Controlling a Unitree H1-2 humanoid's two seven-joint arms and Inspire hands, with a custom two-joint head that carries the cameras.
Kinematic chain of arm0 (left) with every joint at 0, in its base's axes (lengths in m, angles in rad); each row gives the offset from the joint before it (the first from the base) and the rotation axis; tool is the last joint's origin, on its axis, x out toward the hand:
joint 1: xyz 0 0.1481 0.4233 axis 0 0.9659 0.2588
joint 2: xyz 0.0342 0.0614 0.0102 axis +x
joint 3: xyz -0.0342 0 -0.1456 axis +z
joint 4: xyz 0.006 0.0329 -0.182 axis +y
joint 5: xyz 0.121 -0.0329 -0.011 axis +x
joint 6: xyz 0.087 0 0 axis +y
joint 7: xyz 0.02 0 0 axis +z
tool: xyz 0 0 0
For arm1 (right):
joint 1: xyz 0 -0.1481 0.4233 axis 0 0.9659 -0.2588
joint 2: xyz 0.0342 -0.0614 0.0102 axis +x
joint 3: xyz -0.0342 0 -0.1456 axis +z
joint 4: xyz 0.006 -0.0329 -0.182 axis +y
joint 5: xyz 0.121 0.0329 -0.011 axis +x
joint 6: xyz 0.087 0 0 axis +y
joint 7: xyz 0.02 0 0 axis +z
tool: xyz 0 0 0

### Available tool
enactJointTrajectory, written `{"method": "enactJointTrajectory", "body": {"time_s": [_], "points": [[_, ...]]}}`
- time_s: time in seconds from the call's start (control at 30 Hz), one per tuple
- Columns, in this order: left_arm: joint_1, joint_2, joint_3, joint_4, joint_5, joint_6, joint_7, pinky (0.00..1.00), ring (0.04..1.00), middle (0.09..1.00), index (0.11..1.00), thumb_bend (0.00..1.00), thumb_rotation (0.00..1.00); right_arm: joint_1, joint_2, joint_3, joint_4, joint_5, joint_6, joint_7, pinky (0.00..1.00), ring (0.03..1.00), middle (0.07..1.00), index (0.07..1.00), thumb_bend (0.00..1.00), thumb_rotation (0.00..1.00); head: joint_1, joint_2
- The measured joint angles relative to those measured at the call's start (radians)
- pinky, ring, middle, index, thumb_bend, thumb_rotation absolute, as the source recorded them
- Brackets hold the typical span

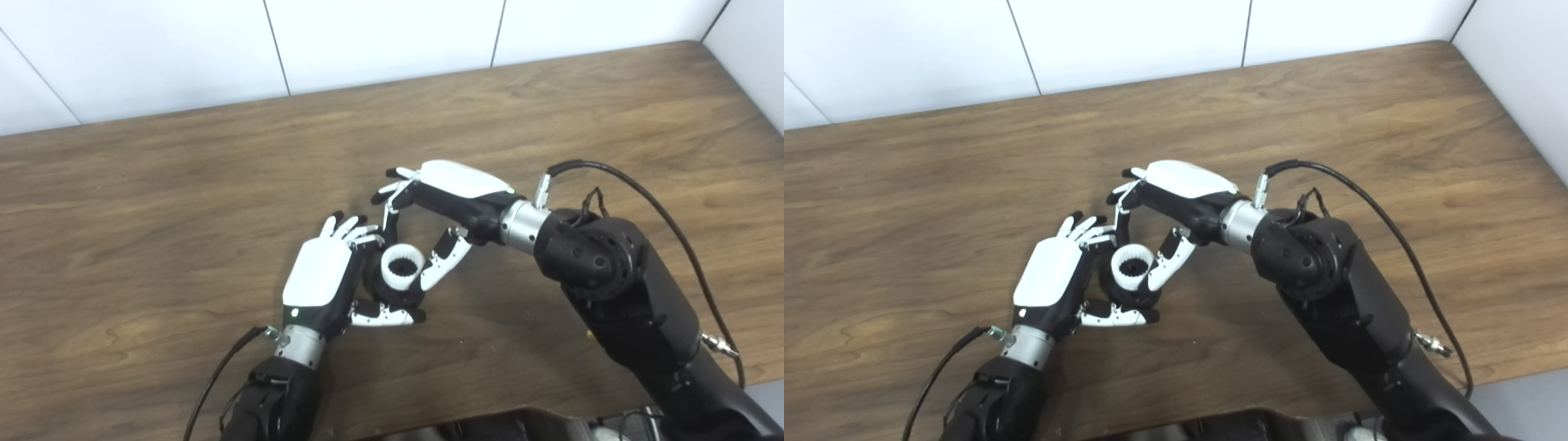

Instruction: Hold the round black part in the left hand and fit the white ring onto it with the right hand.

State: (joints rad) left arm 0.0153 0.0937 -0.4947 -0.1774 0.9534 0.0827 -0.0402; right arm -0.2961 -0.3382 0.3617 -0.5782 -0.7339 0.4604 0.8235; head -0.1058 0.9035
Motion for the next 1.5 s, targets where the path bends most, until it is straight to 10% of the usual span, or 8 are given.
{"method": "enactJointTrajectory", "body": {"time_s": [1.5], "points": [[0.004,-0.002,0.001,-0.018,0.009,0.018,-0.018,1.00,0.913,0.803,0.483,0.53,0.06,-0.005,-0.019,0.007,0.047,-0.003,-0.027,-0.034,1.00,1.000,0.871,0.483,0.52,0.13,-0.014,0.008]]}}
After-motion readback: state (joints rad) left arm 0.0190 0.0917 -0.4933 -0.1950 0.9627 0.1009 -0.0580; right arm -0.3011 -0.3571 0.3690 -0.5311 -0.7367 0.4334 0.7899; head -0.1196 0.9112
